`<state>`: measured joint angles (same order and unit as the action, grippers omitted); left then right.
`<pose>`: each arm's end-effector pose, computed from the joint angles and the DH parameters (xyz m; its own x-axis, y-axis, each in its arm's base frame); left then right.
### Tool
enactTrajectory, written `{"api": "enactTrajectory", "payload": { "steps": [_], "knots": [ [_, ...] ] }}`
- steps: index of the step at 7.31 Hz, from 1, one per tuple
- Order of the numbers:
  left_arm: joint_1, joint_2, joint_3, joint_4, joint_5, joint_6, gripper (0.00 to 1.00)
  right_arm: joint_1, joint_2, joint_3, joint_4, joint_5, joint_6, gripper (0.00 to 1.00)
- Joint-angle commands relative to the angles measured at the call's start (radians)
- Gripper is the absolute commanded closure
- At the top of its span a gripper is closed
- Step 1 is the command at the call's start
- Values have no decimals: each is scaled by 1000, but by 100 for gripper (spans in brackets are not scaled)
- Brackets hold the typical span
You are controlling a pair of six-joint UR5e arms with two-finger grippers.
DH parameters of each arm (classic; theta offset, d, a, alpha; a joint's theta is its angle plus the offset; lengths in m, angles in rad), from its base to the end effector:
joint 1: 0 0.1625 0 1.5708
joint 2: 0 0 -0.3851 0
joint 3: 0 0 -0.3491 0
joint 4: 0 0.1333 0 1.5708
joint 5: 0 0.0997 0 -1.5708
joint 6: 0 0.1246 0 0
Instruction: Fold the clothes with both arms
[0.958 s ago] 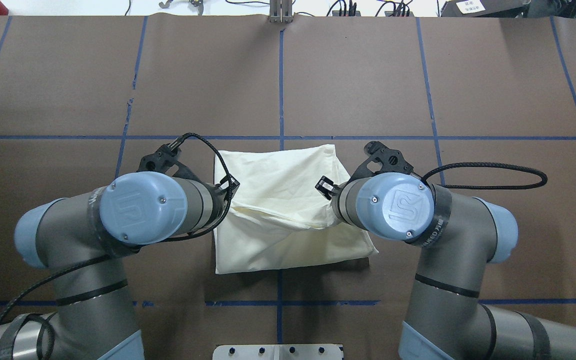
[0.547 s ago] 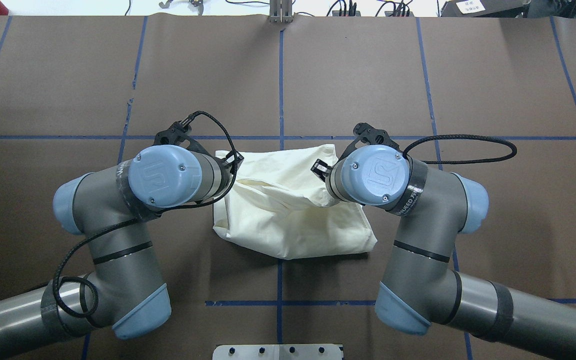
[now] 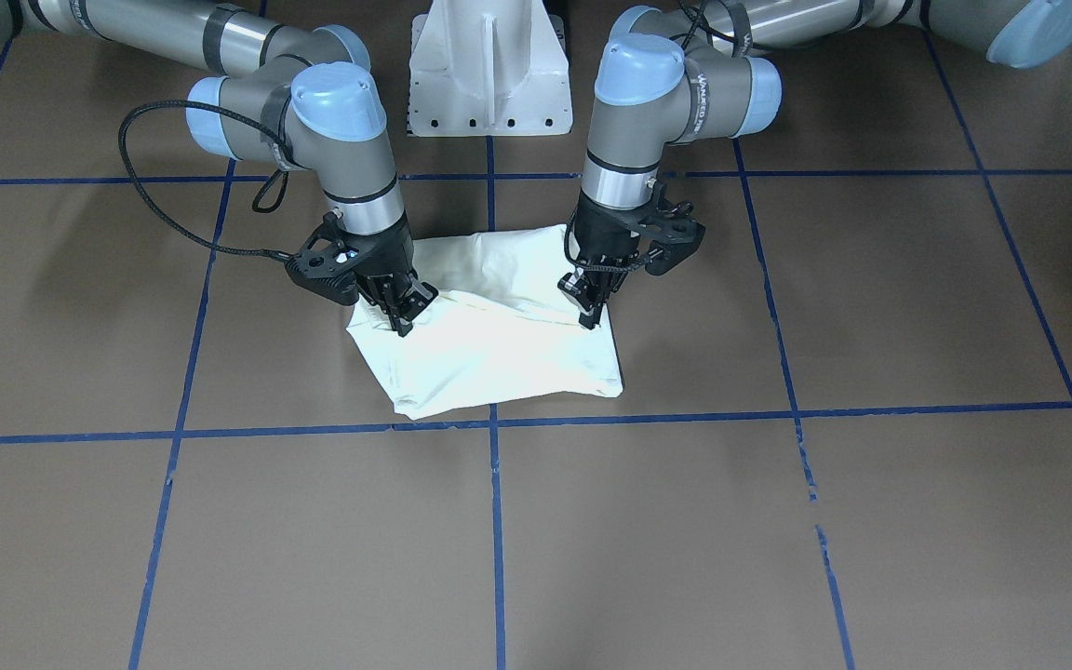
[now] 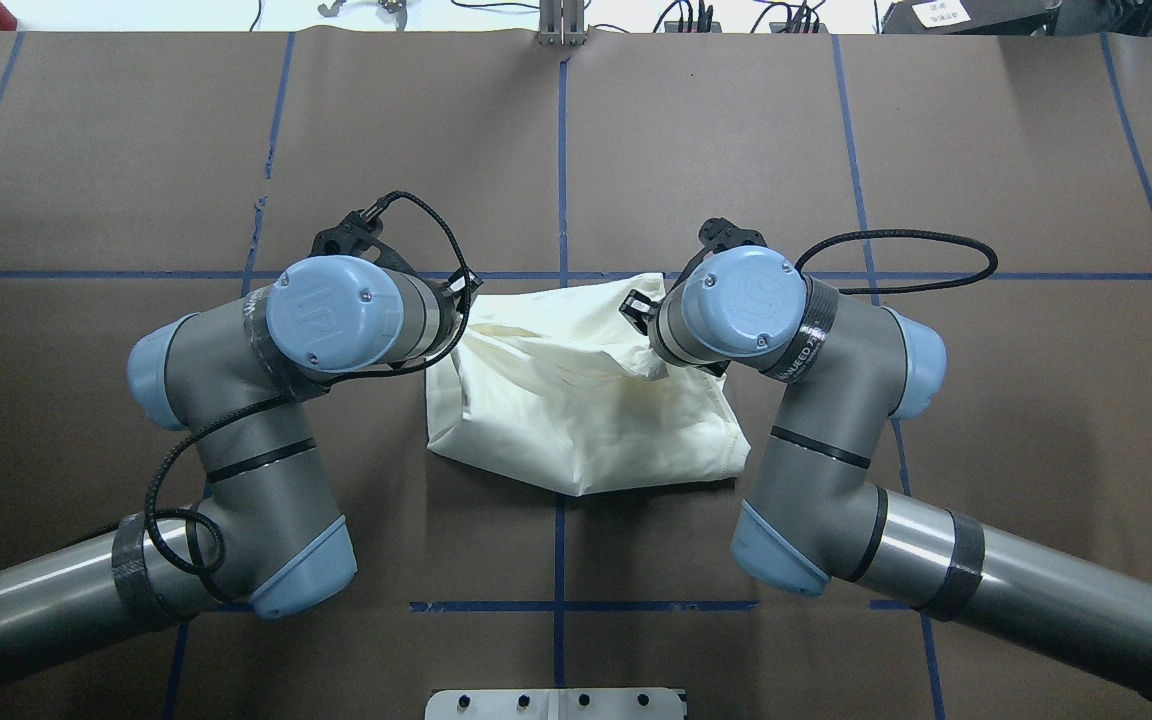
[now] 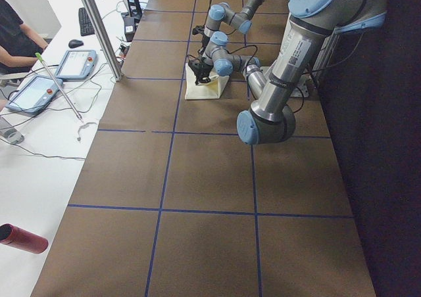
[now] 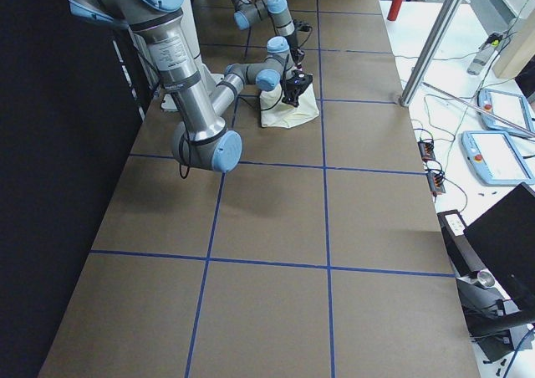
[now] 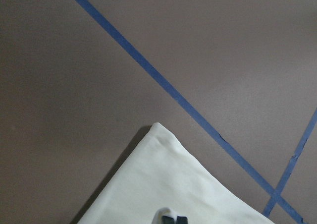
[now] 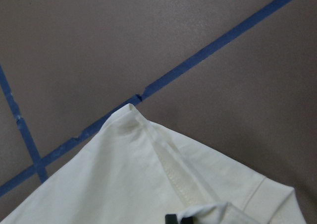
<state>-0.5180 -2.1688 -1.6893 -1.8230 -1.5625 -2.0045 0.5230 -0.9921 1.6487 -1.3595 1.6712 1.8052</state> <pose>0.4888 -0.4332 0.2399 0.2359 -0.6181 -0.7498 0.6615 0.6674 -0.3421 -0.4995 -0.4274 0.2759 0.4447 0.5231 0.7271 -0.5490 0.8006 -0.2402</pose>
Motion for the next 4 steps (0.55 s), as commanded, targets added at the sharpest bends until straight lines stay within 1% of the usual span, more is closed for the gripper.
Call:
{"api": "enactTrajectory", "payload": {
  "steps": [1, 2, 3, 4],
  "knots": [
    [-17, -6, 13, -38, -1, 27, 97, 15, 7, -19, 3, 28, -17, 100],
    [-36, -2, -19, -57, -10, 112, 65, 15, 9, -39, 5, 30, -18, 100],
    [-40, 65, -117, -64, -11, 153, 64, 15, 9, -41, 5, 30, -18, 100],
    [-40, 126, -160, -67, -19, 165, 64, 15, 9, -41, 5, 32, -18, 100]
  ]
}}
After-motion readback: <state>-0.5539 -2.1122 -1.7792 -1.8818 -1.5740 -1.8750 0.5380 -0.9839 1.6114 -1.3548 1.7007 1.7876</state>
